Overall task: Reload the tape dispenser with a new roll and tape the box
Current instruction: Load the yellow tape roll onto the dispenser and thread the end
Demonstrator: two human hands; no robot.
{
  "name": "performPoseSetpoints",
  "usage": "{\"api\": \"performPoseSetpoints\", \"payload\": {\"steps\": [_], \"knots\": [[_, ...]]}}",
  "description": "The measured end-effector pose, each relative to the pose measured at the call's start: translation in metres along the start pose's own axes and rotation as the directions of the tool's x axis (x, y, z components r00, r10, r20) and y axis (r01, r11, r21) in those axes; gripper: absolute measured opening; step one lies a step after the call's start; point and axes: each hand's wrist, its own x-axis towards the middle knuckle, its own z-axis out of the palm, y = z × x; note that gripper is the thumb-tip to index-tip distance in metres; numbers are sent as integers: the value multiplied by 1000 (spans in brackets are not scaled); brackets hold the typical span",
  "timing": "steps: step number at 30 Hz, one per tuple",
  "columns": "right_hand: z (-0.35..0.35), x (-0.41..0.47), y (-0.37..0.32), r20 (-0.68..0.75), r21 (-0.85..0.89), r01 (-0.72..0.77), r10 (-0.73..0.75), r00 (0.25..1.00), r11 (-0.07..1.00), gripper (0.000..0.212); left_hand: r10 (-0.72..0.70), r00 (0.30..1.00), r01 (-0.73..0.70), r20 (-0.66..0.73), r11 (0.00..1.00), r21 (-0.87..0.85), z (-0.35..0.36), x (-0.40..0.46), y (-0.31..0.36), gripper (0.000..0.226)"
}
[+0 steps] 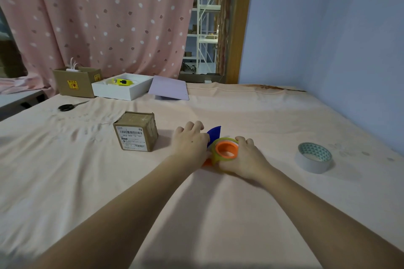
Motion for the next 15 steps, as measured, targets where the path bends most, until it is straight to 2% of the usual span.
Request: {"api": "performPoseSetpoints", "payload": {"steps": [9, 15], "knots": [[1, 0, 3, -29, 10, 7, -7, 1000, 1000, 104, -36, 999, 36, 24, 999, -16, 17, 9, 4, 26], [3, 0, 7, -53, 7, 27, -26, 998, 1000, 105, -44, 999, 46, 24, 994, -102, 21, 7, 2, 29]]}}
